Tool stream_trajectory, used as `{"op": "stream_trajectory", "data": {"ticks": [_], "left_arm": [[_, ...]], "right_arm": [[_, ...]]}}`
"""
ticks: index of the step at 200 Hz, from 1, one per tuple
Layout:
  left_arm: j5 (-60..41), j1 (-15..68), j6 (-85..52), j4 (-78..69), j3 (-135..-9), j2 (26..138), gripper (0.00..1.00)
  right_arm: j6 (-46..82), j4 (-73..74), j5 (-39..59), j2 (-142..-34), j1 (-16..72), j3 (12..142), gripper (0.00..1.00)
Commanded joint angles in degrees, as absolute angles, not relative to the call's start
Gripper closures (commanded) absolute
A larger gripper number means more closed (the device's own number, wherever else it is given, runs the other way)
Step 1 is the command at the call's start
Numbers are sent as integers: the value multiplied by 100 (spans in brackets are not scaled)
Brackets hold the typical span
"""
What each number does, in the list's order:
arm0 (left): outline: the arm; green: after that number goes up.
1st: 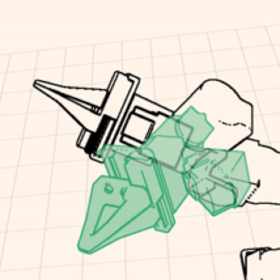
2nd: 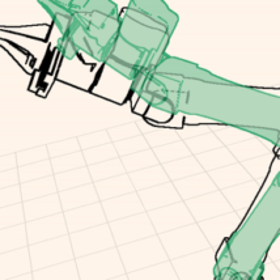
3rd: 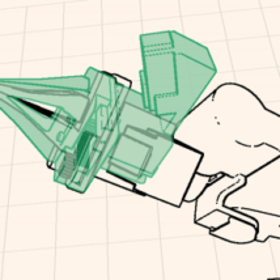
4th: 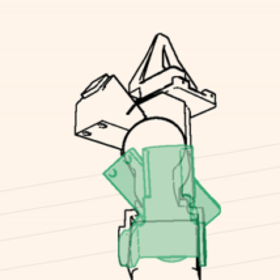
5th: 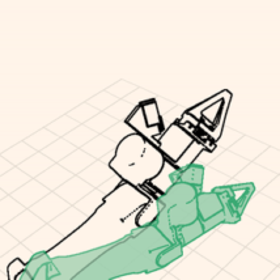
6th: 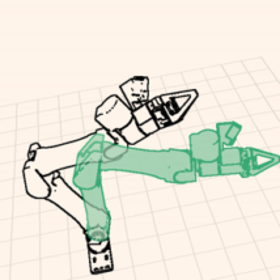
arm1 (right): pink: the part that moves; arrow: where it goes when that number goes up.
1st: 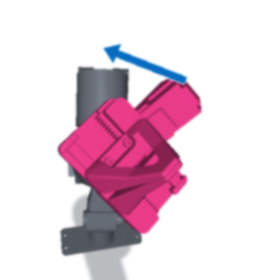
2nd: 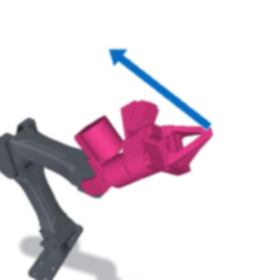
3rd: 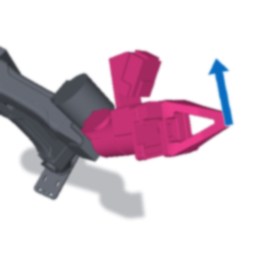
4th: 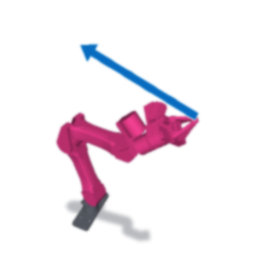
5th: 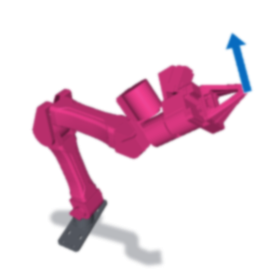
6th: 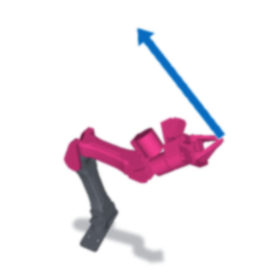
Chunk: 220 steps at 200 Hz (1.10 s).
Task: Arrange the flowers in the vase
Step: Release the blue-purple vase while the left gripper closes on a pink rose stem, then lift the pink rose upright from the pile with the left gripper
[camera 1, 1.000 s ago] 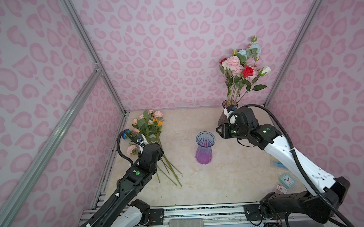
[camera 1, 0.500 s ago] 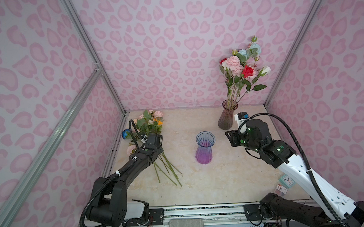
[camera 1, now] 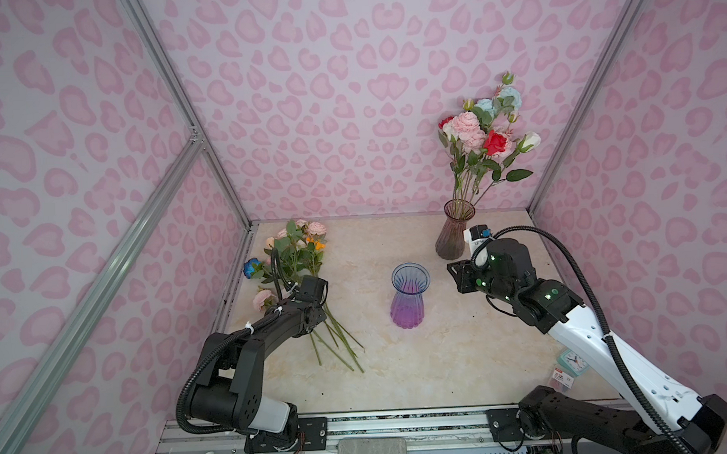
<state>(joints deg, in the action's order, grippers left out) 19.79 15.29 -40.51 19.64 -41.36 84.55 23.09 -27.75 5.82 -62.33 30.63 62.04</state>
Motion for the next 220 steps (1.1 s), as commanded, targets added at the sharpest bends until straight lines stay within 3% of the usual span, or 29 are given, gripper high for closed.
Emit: {"op": "stream_trajectory", "data": {"ticks": [1,57,140,178,220], "left_arm": [[2142,1588,-3961,2101,-4197,8207,94],[2356,1986,-3700,2715,-4620,7062,97],[1446,2628,-3373,2750,-4821,6337,97],[879,2892,-3080,2079,-4265,5443,97],[-33,2907,-2563,1414,-4523,4982,97]], "right_arm": [[2309,-2611,605,-6198,3067,6170,79],[2355,-2544,606,-6109,3059,6137,79],[2391,-2543,580,-5953,3066,6074,79],[2395,-2536,493,-5836,3060,6043,79],[2469,-2453,549,-5899,3067,6147,79]]}}
